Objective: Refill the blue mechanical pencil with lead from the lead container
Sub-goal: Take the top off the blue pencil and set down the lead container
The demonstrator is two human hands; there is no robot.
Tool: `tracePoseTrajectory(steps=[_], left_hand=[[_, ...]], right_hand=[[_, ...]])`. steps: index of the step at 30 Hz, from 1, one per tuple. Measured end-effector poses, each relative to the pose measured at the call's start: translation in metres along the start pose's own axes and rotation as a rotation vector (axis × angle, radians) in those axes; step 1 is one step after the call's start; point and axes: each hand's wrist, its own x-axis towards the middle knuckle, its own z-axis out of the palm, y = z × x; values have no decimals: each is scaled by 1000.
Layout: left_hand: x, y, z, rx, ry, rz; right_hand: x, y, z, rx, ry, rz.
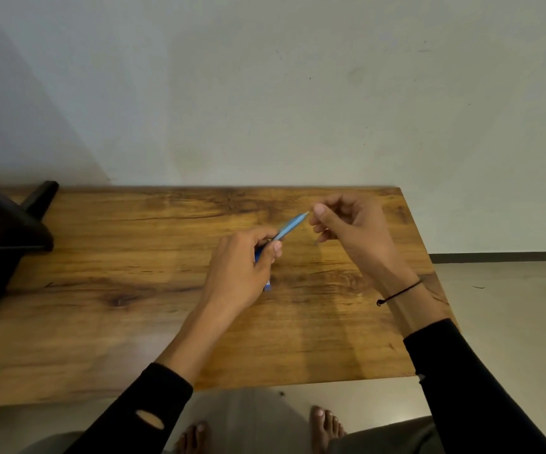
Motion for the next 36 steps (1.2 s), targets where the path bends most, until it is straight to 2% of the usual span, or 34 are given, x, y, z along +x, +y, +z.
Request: tracePoseTrajectory(steps=[10,17,22,25,30,36], left_hand=[[-2,3,4,57,-24,43],[-6,5,10,66,-50,43],[-6,2,11,18,-35,9],[-5,2,12,2,-7,-8],[-1,0,3,159,31,-18],[12,-18,-24,371,162,-76]], right_hand=[[-1,4,1,-14,-30,76],[4,7,-14,-158,67,149],[7,20,-27,-560,26,186],[6,30,-24,-675,28,243],[5,37,-18,-834,88,244],[2,25,-19,-734,221,132]])
